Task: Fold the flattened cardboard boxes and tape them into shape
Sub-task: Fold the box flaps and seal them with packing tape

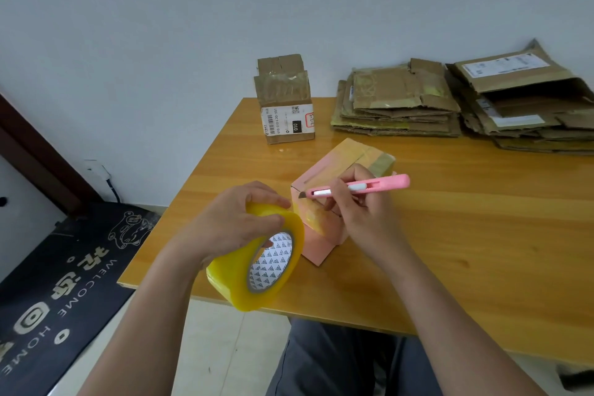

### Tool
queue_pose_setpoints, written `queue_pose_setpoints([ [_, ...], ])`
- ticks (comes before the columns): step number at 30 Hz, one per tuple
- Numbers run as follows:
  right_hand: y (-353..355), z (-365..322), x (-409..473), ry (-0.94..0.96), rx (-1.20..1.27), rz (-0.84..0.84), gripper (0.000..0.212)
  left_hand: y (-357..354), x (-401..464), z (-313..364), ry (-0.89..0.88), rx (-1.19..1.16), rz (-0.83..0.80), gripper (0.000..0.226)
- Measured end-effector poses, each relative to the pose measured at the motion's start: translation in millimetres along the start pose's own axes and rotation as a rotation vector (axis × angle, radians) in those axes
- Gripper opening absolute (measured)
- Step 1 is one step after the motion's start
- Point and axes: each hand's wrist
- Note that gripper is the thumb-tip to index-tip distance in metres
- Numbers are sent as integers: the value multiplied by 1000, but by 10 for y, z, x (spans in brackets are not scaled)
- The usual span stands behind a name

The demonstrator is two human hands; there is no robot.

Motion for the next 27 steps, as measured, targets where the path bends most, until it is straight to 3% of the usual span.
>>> queue_pose_setpoints([
  [6,-28,-9,12,35,2,-55,17,6,-20,-45,-17,-8,9,20],
  [11,-45,-22,27,-2,-110,-195,18,23,-10,-84,-30,6,10,20],
  [27,67,29,87,-44,-94,-262,20,68,-48,-151,-50,-9,20,22],
])
Point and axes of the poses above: each hand's wrist, its own x-axis towards the middle knuckle, its own y-axis out of the back of the hand, z = x × y, and after that the axes turned 11 degrees about y, right-handed
